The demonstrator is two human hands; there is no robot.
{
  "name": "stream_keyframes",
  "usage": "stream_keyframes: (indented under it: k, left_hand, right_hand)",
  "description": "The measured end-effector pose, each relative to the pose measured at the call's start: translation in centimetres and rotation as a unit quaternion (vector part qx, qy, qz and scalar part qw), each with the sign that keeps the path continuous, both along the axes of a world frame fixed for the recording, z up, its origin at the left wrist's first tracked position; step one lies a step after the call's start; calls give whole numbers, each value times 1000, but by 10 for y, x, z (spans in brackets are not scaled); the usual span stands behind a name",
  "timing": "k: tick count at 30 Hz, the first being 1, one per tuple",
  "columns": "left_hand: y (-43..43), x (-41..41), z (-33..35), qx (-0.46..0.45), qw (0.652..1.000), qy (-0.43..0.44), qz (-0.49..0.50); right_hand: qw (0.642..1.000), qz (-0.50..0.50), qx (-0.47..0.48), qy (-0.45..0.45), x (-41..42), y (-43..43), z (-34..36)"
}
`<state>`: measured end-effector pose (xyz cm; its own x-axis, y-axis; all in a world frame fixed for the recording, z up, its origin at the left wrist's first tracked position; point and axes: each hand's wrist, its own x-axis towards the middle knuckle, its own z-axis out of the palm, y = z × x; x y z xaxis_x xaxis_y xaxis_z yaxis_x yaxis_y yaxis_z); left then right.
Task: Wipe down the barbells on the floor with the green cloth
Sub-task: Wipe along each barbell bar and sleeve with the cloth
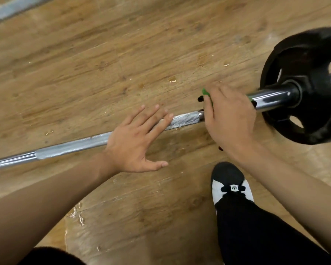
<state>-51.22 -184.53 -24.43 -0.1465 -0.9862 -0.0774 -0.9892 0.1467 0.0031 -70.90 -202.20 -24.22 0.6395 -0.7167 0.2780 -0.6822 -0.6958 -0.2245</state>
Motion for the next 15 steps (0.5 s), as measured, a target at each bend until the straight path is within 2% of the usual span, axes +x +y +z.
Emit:
stream_keyframes:
  k: [2,6,11,15]
  left_hand:
    - [8,-7,0,1,1000,4,-8]
    - [24,-25,-1,9,1000,23,-19]
    - [29,-31,4,31,997,16,-66]
    - [9,-29,8,37,990,38,-129]
  right_hand:
    - [999,37,-2,-30,-33,26,-9]
    - [998,51,-7,-28,-54,36,-11]
    - [993,-39,70,81,-26,19,6]
    - [998,42,44,-23,-76,56,-2]
